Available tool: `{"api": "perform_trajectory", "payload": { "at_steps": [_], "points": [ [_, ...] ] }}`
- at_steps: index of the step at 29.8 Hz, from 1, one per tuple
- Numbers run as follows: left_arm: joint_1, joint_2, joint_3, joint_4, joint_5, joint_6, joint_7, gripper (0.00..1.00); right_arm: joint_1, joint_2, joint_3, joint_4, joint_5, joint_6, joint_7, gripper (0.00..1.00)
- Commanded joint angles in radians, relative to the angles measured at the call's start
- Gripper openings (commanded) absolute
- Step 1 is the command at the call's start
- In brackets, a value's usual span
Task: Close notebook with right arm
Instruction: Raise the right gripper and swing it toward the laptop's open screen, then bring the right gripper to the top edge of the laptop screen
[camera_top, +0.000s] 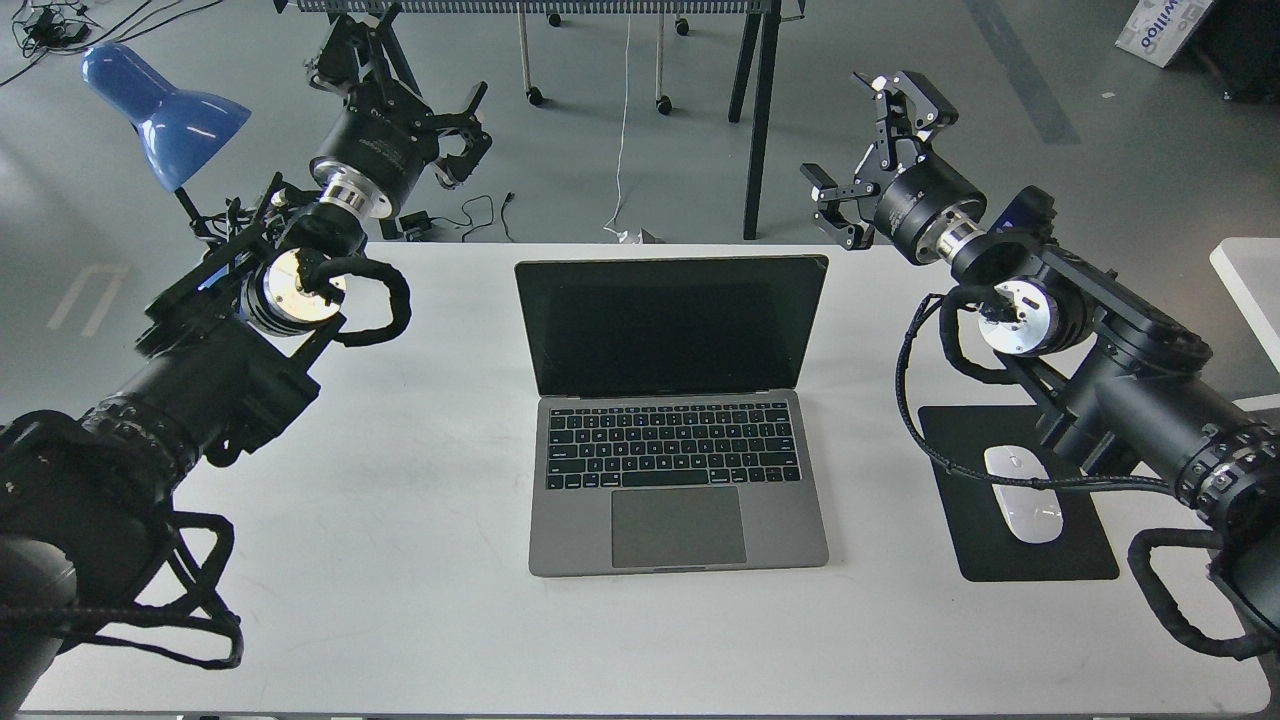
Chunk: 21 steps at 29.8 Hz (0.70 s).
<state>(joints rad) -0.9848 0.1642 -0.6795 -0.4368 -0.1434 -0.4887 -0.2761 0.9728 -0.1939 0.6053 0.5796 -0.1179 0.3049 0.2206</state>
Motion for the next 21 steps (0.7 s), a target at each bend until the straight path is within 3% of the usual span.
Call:
{"api": "perform_trajectory", "payload": {
  "at_steps": [1, 14, 21],
  "points": [
    [0.000, 0.000, 0.000, 0.000, 0.001, 0.000, 0.000, 1.00, 0.043, 0.022, -0.002, -0.065, 0.000, -0.003, 0.035, 1.00],
    [0.000, 0.000, 0.000, 0.001, 0.001, 0.000, 0.000, 1.00, 0.053, 0.148, -0.009, -0.225, -0.003, 0.005, 0.031, 1.00],
    [0.000, 0.000, 0.000, 0.001, 0.001, 0.000, 0.000, 1.00, 0.044, 0.175, -0.100, -0.221, -0.002, 0.005, 0.032, 1.00]
  ]
}}
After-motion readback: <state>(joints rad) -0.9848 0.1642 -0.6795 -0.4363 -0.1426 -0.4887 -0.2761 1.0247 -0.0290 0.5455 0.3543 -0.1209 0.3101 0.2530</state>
